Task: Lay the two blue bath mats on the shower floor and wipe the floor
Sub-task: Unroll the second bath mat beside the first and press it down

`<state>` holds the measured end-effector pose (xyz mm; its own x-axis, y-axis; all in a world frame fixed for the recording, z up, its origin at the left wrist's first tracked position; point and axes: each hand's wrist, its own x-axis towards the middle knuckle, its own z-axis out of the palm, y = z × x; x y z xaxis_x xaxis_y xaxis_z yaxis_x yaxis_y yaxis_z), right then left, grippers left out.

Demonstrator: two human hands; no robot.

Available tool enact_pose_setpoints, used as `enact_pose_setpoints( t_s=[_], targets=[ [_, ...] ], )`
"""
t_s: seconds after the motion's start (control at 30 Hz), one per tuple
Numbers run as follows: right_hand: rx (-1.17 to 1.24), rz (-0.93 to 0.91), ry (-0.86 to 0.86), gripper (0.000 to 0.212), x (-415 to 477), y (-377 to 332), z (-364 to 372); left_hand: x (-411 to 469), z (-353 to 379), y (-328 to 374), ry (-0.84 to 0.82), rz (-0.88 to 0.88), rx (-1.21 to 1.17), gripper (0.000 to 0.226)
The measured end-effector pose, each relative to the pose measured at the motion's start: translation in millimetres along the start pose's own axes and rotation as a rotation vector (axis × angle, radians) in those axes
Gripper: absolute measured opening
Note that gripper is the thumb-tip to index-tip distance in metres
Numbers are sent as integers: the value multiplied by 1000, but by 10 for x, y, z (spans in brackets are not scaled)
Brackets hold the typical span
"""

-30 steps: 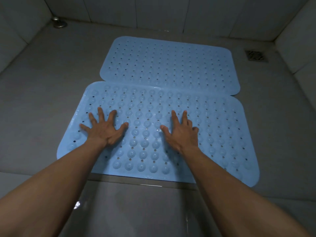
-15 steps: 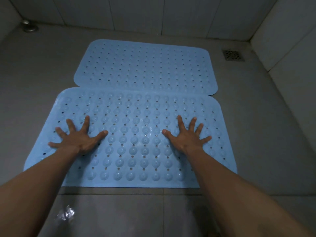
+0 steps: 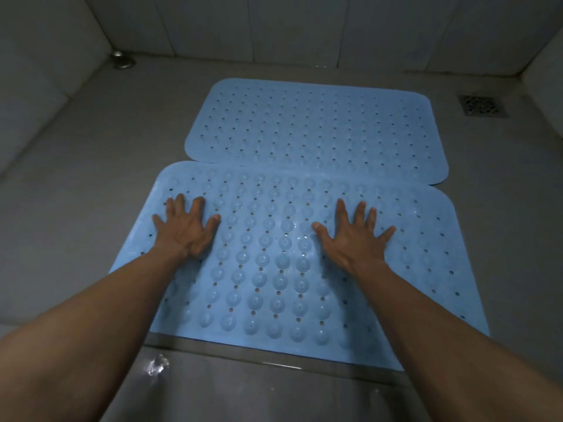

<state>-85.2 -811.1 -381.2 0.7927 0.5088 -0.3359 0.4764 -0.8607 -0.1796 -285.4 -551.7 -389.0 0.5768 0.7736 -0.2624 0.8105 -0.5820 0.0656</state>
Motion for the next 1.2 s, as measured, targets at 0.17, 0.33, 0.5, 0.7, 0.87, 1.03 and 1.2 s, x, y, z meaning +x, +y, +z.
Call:
enact_pose_setpoints(
  t_s=[0.17, 0.33, 0.5, 0.7, 0.87, 1.03, 1.2],
  targets=[
    [-48, -260, -14, 83, 486, -847, 83, 576, -104, -93, -25, 101, 32, 78],
    [-123, -414, -21, 83, 837, -1311, 200, 774, 25, -146, 7, 97, 13, 78],
    [-122, -404, 74, 79, 861, -1302, 357, 800, 91, -165, 87, 112, -2, 79],
    [-129, -383, 85, 78, 875, -1326, 352, 845, 83, -166, 106, 113, -29, 76],
    [-113, -383, 85, 76, 894, -1333, 340, 877, 43, -144, 66, 96, -24, 77],
    [-149, -378, 46, 74, 897, -1363, 301, 877, 12, -153, 23, 93, -3, 78],
    [-106, -392, 23, 77, 904, -1370, 243, 896, -22, -122, 5, 80, -12, 82]
  ],
)
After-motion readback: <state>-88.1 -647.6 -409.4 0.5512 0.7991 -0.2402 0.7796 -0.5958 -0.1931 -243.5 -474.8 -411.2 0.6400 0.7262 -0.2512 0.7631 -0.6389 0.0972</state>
